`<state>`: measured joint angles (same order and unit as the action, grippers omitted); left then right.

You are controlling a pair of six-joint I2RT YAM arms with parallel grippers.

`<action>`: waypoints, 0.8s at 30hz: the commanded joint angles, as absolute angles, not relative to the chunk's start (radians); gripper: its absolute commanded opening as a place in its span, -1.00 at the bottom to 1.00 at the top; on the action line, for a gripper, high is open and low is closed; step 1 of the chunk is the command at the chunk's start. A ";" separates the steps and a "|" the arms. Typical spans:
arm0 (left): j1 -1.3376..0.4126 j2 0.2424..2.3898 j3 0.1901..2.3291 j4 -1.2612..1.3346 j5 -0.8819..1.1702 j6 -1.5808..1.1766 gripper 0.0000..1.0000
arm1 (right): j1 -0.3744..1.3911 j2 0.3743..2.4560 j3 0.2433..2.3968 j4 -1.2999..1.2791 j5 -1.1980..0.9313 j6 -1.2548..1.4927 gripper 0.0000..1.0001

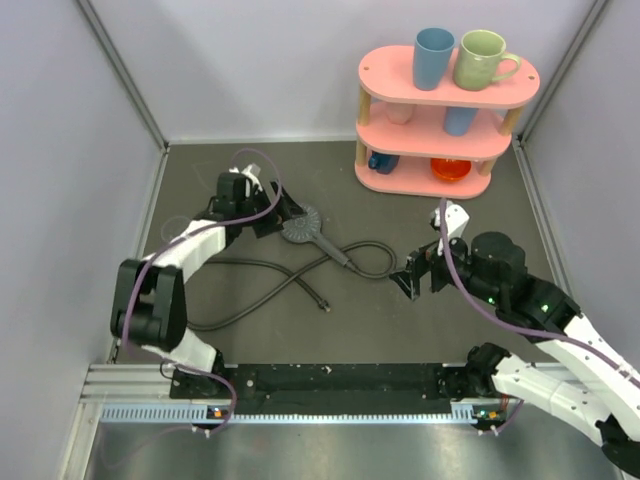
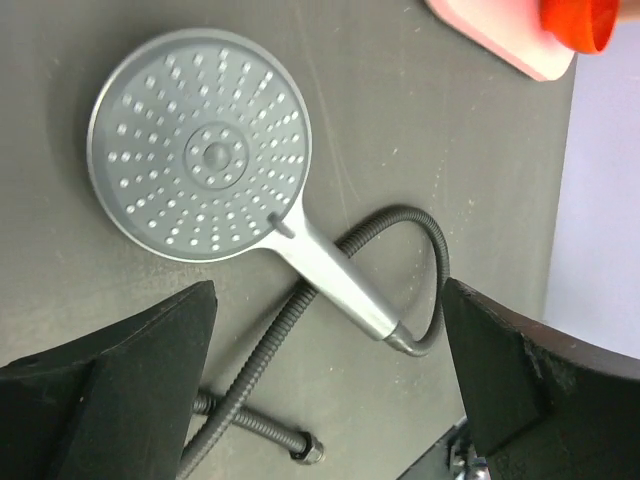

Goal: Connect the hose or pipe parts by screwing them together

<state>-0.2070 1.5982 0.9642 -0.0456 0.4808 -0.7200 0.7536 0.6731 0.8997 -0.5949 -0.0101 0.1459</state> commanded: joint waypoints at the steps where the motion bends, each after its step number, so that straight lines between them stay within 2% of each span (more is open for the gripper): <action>1: -0.224 1.404 1.031 -0.236 0.382 -0.532 0.98 | 0.747 0.614 0.956 -0.612 -0.132 0.204 0.98; 4: -0.238 1.291 1.038 -0.281 0.403 -0.480 0.98 | 0.747 0.569 0.939 -0.603 -0.161 0.267 0.98; 8: -0.274 1.116 1.017 -0.278 0.498 -0.428 0.98 | 0.747 0.528 0.939 -0.615 -0.083 0.320 0.98; 15: -0.281 0.748 0.844 -0.134 0.673 -0.482 0.98 | 0.747 0.454 0.922 -0.617 0.031 0.361 0.98; 24: -0.281 0.516 0.669 -0.008 0.739 -0.571 0.98 | 0.747 0.393 0.856 -0.591 0.009 0.368 0.98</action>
